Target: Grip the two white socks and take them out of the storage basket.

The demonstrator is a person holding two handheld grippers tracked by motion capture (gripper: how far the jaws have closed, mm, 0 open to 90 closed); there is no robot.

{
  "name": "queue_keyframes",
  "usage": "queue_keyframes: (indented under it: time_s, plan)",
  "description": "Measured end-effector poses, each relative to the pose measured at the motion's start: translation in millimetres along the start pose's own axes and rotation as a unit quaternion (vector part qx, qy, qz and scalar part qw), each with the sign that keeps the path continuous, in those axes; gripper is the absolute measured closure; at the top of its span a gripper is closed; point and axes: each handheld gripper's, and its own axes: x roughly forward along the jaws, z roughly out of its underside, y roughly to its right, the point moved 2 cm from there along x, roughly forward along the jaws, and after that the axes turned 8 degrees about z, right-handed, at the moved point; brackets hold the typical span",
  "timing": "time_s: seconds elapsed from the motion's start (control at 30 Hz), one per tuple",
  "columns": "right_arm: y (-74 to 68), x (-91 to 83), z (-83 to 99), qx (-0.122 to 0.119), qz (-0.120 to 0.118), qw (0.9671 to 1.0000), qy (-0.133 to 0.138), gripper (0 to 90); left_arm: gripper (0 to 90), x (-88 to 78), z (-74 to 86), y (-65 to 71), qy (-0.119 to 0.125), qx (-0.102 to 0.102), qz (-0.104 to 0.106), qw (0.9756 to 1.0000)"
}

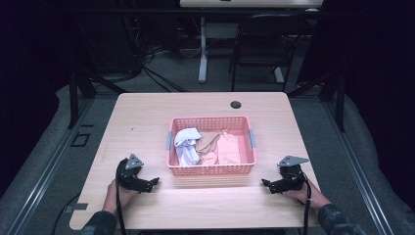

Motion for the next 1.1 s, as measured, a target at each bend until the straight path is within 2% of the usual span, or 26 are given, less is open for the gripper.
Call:
queue_keyframes:
  time_s: [0.37, 0.53, 0.67, 0.73, 0.8, 0.9, 1.1]
  plan:
    - [-0.4, 0.8, -0.5, 0.0, -0.002, 1.0, 0.003, 0.0, 0.5, -0.1, -0.1, 0.5, 0.0, -0.003, -0.003, 1.0]
    - [-1.2, 0.8, -0.2, 0.005, 0.0, 1.0, 0.004, 0.0, 0.5, 0.0, -1.6, 0.8, -0.008, -0.005, -0.006, 0.9999]
    - [-1.9, 0.1, 0.0, 0.008, 0.005, 1.0, 0.001, 0.0, 1.9, -2.4, -7.2, 3.2, -0.039, -0.002, -0.015, 0.9991]
    - [-2.1, 0.1, 0.0, 0.008, 0.003, 1.0, 0.001, 0.0, 1.5, -5.1, -10.1, 4.7, -0.035, -0.013, -0.008, 0.9993]
    - [-2.2, 0.1, -0.1, 0.009, 0.003, 1.0, 0.001, 0.0, 0.9, -9.3, -13.3, 5.8, -0.041, -0.014, -0.01, 0.999]
    - [-2.2, 0.6, -0.5, 0.007, 0.005, 1.0, 0.002, 0.0, 0.6, -17.2, -18.7, 7.0, -0.034, -0.021, -0.009, 0.9992]
    - [-1.9, 0.7, -0.9, 0.004, 0.002, 1.0, 0.0, 0.0, 0.5, -26.1, -29.1, 10.1, -0.039, -0.022, -0.003, 0.999]
